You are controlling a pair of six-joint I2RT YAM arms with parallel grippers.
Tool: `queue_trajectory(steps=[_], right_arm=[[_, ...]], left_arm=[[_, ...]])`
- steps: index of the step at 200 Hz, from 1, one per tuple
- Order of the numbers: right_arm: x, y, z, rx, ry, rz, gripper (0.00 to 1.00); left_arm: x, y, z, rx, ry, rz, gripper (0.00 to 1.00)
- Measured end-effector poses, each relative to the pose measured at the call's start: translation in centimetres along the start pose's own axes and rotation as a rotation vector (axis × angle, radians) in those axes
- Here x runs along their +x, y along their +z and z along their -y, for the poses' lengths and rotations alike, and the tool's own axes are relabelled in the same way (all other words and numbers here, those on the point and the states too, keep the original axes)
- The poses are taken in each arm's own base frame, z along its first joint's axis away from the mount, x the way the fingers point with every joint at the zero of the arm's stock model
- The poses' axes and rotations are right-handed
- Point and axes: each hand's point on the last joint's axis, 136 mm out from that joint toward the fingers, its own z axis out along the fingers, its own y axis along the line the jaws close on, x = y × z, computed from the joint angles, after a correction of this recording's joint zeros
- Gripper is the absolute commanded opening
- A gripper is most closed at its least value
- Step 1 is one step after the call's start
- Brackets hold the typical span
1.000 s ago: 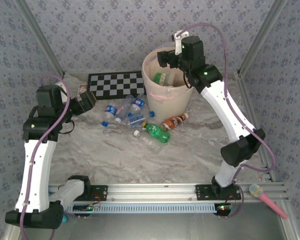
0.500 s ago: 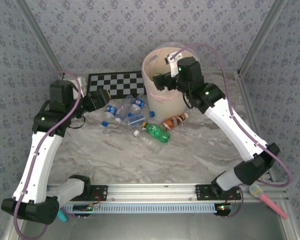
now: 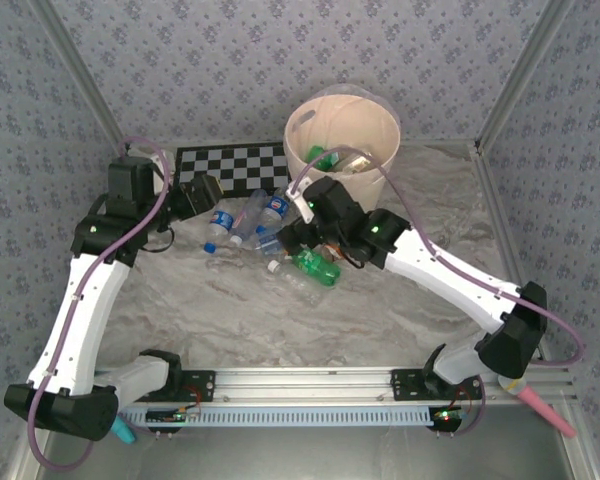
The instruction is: Put the plastic bottles in the bin
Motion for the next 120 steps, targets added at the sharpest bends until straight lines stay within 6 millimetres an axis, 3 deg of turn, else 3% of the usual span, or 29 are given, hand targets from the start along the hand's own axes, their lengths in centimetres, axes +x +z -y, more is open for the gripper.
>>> queue_trajectory(steps=[45, 83, 120], right_arm=[[4.8, 4.6, -2.4, -0.075, 0.02, -0.177, 0.83], [9.8, 7.9, -4.7, -0.117, -0.015, -0.358, 0.79], [13.5, 10.2, -5.5, -0.113, -0.042, -0.488, 0.75]], left_arm=[[0.3, -0.6, -0.9, -0.043, 0.027, 0.0, 1.0], [0.9, -2.9, -1.1, -0.04, 0.035, 0.036, 1.0], [1.6, -4.4, -1.5, -0.047, 0.038, 0.047, 1.0]])
